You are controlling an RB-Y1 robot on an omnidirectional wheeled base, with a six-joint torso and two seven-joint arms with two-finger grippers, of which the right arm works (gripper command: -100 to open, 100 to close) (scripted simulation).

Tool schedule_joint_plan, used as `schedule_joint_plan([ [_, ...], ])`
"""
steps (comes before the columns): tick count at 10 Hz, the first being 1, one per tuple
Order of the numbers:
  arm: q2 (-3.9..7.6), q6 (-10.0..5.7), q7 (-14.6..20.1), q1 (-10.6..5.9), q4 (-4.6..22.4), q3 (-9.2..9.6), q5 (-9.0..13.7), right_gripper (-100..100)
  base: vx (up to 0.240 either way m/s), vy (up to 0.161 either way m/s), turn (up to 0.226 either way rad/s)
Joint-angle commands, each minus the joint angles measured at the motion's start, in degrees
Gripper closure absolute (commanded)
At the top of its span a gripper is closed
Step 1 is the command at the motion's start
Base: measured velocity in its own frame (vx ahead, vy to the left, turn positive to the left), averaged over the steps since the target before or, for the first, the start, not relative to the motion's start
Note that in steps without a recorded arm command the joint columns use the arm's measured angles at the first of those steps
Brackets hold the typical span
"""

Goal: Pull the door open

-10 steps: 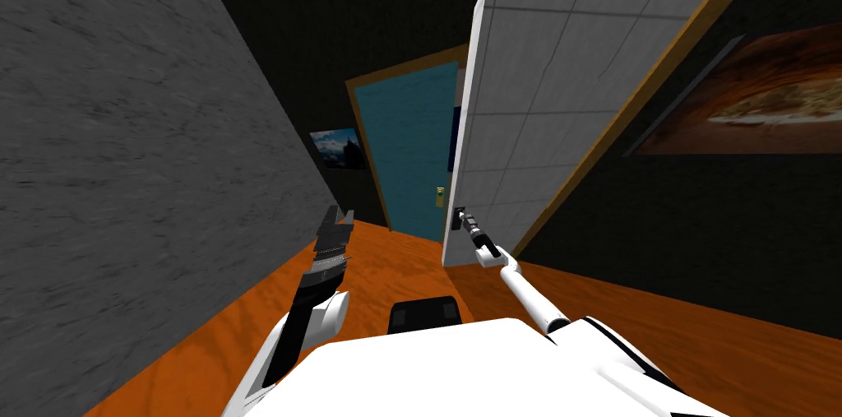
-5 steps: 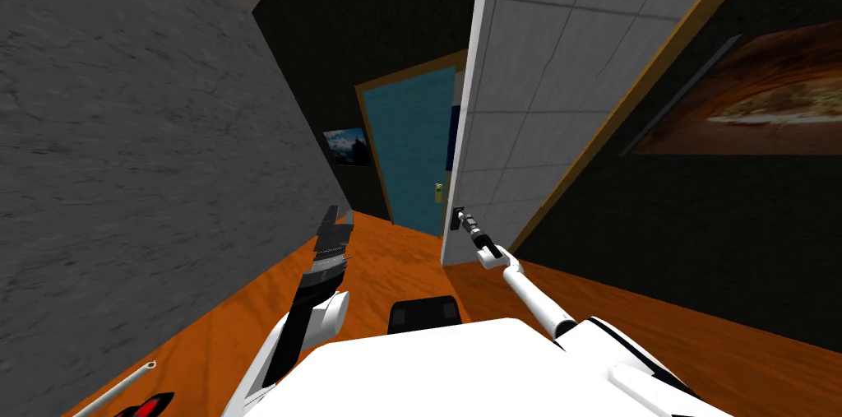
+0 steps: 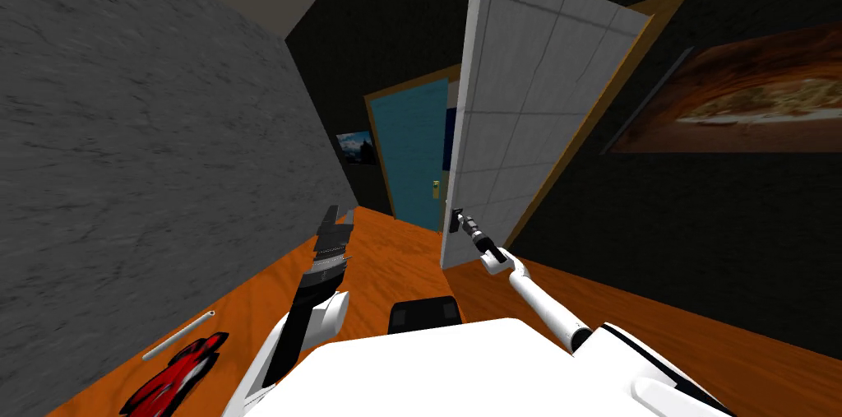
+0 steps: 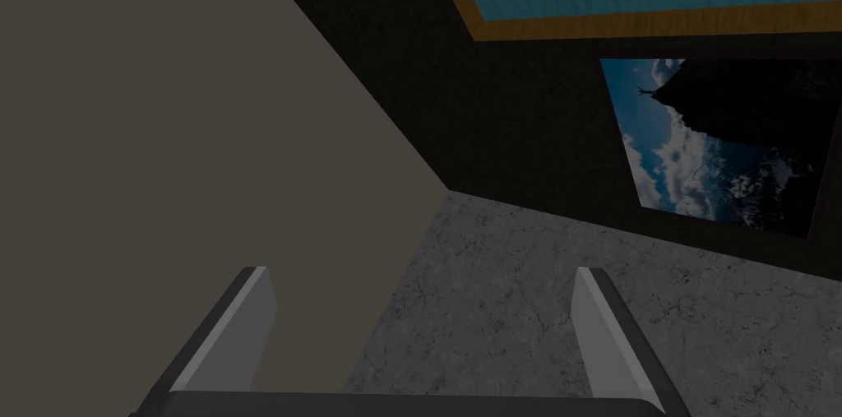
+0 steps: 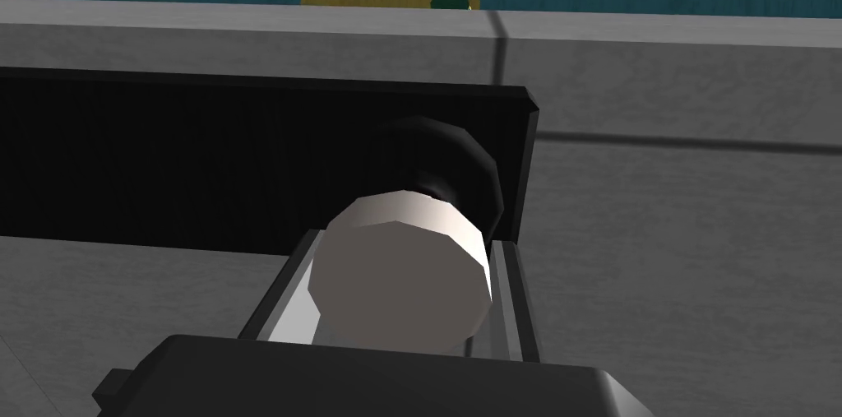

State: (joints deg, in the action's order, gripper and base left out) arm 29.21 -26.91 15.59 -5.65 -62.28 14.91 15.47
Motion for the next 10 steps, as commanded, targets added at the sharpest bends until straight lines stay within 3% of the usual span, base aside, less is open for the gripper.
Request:
schedule_joint_plan([
  [1, 0.83, -0.68, 1.06, 0.42, -0.73, 1.48, 0.06, 100, -0.222, -0.106, 0.08],
  [2, 0.71, -0.39, 0.62, 0.3, -0.38, 0.76, 0.07, 100, -0.099, -0.047, 0.01],
  [3, 2.44, -1.77, 1.8, 1.43, -1.17, 2.39, 0.27, 100, -0.128, -0.083, 0.106],
  [4, 2.95, -2.17, 2.12, 1.7, -1.45, 2.81, 0.33, 100, -0.168, -0.123, 0.119],
  [8, 7.55, -5.87, 5.05, 4.18, -3.95, 6.72, 0.95, 100, -0.191, -0.146, 0.126],
  [10, 9.17, -7.17, 6.08, 5.05, -4.83, 8.1, 1.16, 100, -0.193, -0.119, 0.061],
])
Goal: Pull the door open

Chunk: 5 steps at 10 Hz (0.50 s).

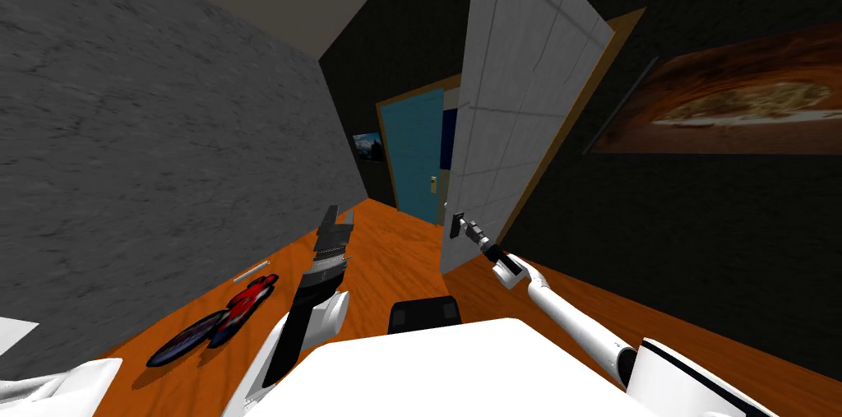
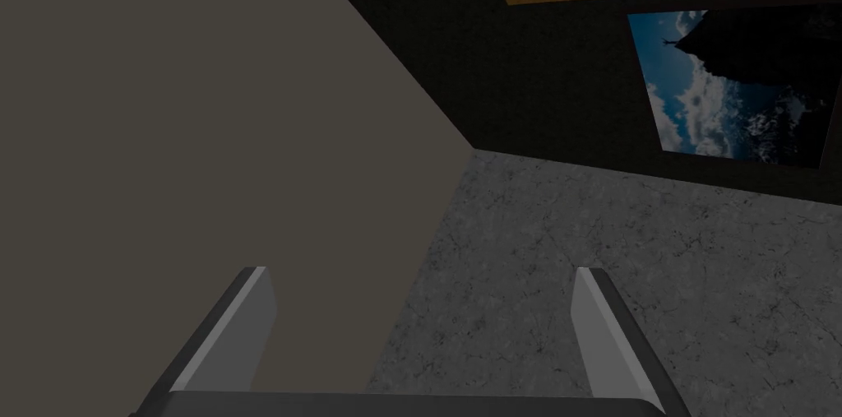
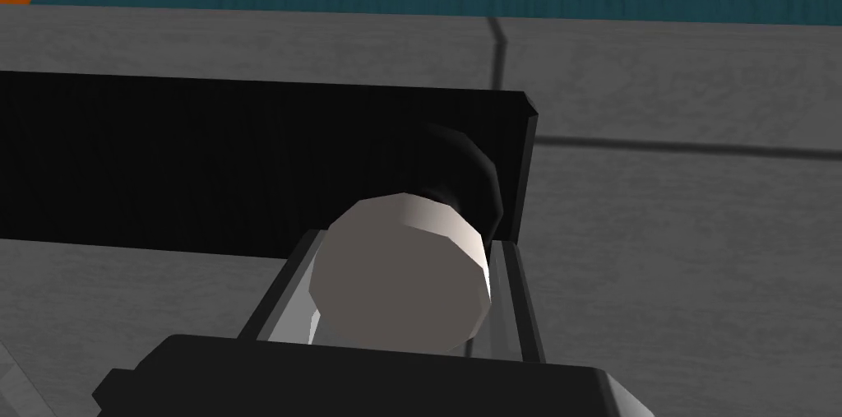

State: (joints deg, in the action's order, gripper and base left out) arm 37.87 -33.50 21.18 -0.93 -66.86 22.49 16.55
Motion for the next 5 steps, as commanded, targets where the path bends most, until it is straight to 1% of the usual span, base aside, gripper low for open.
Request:
schedule_joint_plan([
  [1, 0.0, 0.0, 0.0, 0.0, 0.0, 0.0, 0.0, 100, -0.088, -0.054, 0.006],
  [2, 1.63, -1.91, 0.86, 0.95, -0.05, 1.27, 0.29, 100, -0.135, -0.053, 0.121],
  [3, 2.1, -2.46, 1.09, 1.15, -0.09, 1.58, 0.39, 100, -0.161, -0.116, 0.134],
  [5, 4.28, -5.0, 2.17, 2.11, -0.26, 3.01, 0.86, 100, -0.192, -0.148, 0.166],
])
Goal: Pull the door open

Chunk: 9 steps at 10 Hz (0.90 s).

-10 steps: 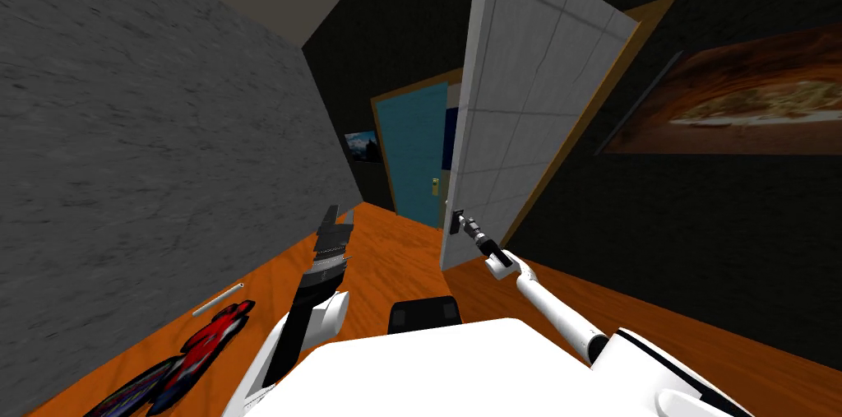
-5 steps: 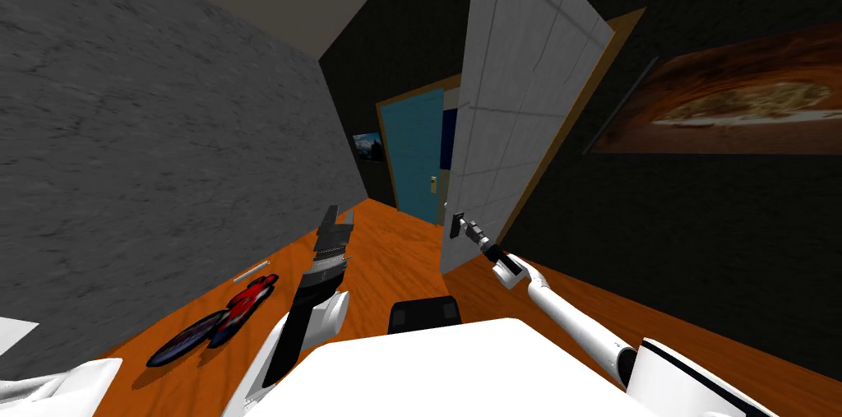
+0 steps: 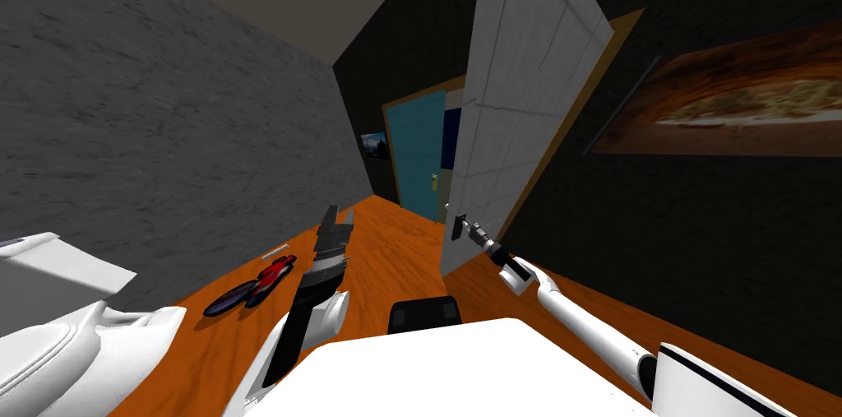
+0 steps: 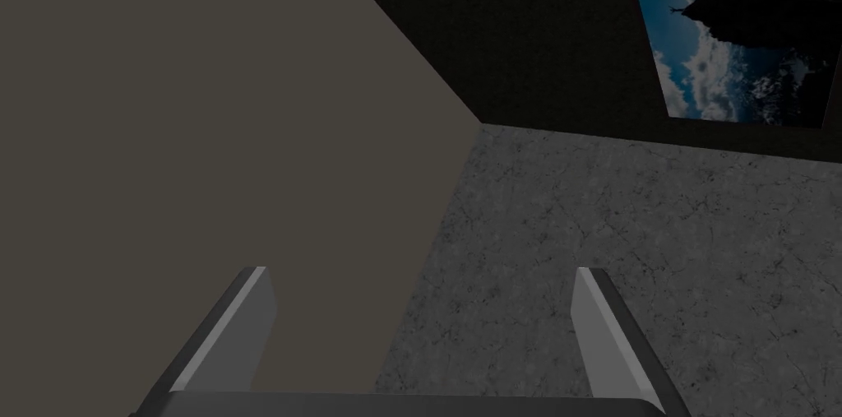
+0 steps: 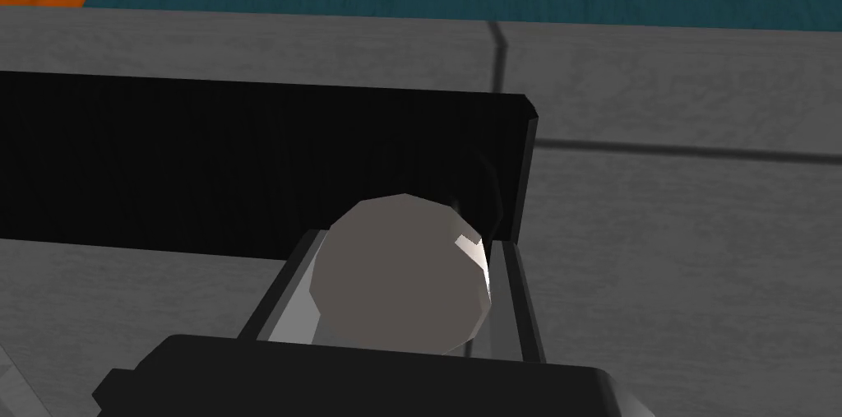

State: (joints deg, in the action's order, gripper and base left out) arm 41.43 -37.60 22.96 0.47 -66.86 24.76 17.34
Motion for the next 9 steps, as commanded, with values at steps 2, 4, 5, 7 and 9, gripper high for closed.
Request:
schedule_joint_plan([
  [2, 2.37, -2.82, 1.21, 1.44, -0.39, 1.81, 0.41, 100, -0.197, -0.13, 0.131],
  [4, 4.1, -4.85, 2.07, 2.2, -0.53, 2.95, 0.78, 100, -0.152, -0.111, 0.091],
  [5, 4.62, -5.45, 2.32, 2.43, -0.57, 3.29, 0.89, 100, -0.134, -0.104, 0.075],
  [7, 4.98, -5.71, 2.54, 2.42, -0.1, 3.54, 0.75, 100, -0.094, -0.077, 0.071],
  [9, 5.47, -6.7, 2.99, 2.37, 0.28, 4.05, 0.69, 100, -0.158, -0.119, 0.148],
])
